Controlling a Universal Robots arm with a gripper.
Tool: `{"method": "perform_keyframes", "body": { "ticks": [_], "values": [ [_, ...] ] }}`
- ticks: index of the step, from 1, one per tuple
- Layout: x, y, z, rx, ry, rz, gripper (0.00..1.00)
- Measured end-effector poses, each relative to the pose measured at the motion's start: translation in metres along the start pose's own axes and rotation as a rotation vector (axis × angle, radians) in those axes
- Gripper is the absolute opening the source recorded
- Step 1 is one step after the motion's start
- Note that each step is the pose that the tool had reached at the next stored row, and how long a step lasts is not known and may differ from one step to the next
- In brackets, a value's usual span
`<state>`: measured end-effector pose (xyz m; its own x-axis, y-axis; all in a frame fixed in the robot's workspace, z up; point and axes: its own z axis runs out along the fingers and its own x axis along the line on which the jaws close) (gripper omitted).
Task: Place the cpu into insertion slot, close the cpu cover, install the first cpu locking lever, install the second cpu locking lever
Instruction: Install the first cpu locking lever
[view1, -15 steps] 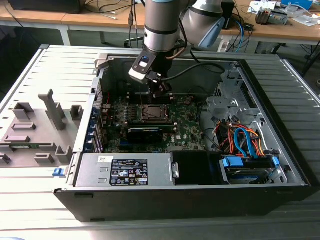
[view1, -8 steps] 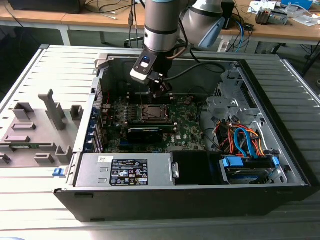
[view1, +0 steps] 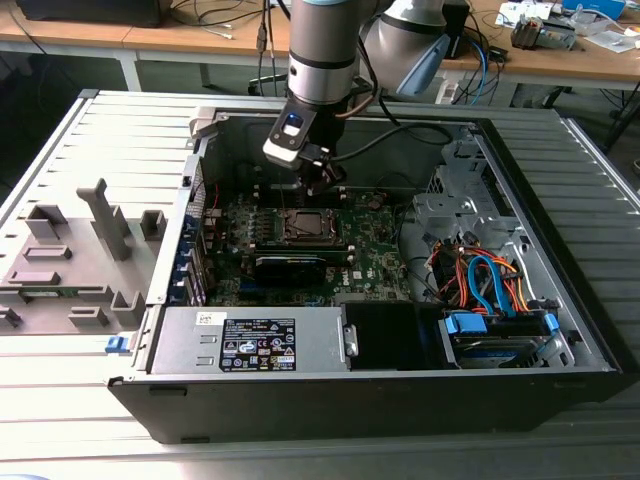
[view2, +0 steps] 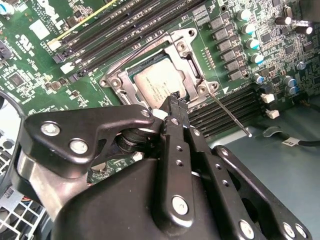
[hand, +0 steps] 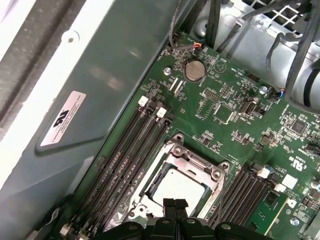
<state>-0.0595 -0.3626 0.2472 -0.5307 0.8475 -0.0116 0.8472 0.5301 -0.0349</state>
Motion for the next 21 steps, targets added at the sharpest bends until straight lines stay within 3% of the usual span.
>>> {"method": "perform_keyframes", "body": {
  "ticks": [21],
  "values": [
    [0.0000, 0.0000, 0.0000, -0.0013, -0.0041, -0.117, 0.11]
  ]
}}
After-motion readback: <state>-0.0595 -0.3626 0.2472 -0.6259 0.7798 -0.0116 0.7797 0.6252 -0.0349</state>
